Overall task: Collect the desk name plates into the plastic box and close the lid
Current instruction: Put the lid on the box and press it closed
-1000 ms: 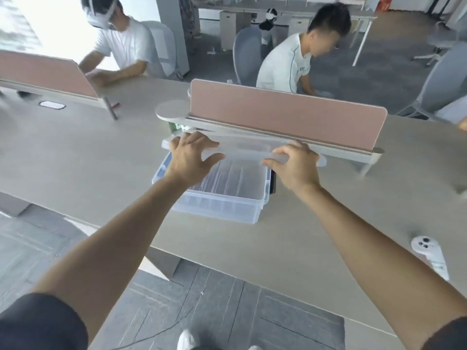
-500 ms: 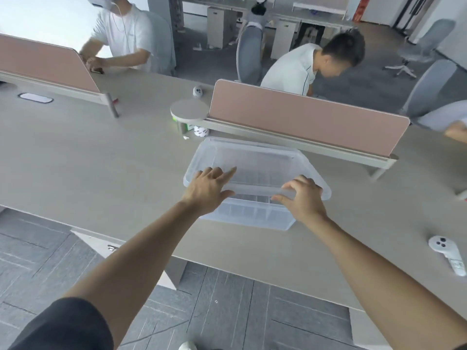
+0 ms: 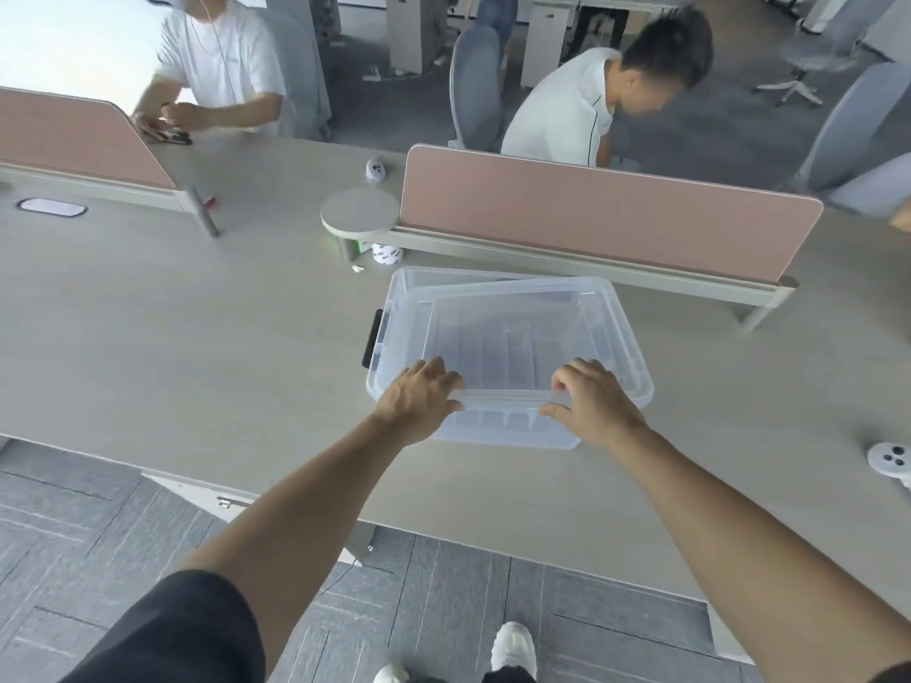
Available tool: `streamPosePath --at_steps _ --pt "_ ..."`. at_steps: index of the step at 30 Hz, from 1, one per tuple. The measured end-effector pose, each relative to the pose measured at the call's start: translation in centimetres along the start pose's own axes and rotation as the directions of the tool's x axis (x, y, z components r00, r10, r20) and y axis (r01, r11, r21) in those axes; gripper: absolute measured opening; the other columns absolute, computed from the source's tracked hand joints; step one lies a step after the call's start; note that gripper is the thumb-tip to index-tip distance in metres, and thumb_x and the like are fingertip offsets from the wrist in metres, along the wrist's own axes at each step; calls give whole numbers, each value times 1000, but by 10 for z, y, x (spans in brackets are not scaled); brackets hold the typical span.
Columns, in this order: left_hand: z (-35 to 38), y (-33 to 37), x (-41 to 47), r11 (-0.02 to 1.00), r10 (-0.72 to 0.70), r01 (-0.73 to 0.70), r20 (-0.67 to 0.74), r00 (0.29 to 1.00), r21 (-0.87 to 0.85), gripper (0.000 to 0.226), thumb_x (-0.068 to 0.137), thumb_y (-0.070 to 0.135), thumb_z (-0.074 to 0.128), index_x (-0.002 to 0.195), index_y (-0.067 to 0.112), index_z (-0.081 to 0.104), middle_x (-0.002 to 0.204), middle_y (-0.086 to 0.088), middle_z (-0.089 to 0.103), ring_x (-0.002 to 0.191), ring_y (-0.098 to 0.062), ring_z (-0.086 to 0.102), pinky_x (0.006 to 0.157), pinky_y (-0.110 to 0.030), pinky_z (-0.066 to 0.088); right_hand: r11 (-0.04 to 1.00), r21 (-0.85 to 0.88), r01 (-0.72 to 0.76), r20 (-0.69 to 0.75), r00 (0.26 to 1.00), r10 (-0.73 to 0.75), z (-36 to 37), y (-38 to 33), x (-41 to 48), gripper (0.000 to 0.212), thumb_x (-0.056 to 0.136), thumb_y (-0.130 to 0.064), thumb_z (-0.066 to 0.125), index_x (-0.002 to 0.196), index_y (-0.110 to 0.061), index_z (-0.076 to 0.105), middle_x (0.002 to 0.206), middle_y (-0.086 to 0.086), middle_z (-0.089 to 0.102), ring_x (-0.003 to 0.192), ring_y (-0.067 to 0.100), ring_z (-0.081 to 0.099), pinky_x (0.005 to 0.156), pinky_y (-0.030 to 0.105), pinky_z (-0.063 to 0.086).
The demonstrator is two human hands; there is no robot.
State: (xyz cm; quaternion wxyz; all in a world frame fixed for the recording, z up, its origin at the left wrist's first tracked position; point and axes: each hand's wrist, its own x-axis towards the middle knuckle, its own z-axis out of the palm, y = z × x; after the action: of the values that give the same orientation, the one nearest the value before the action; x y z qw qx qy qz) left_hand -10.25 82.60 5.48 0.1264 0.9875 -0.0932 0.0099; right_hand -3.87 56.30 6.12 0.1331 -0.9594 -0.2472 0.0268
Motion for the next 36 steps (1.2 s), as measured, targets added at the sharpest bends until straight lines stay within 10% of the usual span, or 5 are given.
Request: streamPosePath --at_steps 7,22,30,36 --pt "-11 0 4 982 166 -154 -103 981 113 32 65 18 87 90 8 69 80 -14 56 59 -32 55 56 -36 46 992 118 50 -52 998 -44 21 16 -1 37 79 -35 81 87 -6 60 86 -2 51 86 26 51 80 37 44" --pt "14 -13 4 998 -36 35 24 999 47 34 90 25 64 121 13 59 112 -12 53 96 -33 53 82 -38 41 999 45 -16 84 996 12 27 4 15 34 82 -37 77 92 -11 58 95 -2 51 100 26 51 81 31 38" --pt "9 -38 2 991 -101 108 96 990 -73 44 88 42 64 127 23 57 126 -5 47 113 -28 49 94 -41 45 991 -76 -106 231 965 121 21 -5 25 38 80 -49 75 92 -21 51 144 0 38 134 27 31 102 42 29" --pt "1 -45 23 995 -94 94 -18 995 -36 48 90 52 52 129 24 56 132 -3 52 121 -31 43 101 -41 35 980 -26 -196 250 948 196 -11 -9 44 56 87 -63 58 121 -19 55 136 1 49 125 28 46 98 42 39"
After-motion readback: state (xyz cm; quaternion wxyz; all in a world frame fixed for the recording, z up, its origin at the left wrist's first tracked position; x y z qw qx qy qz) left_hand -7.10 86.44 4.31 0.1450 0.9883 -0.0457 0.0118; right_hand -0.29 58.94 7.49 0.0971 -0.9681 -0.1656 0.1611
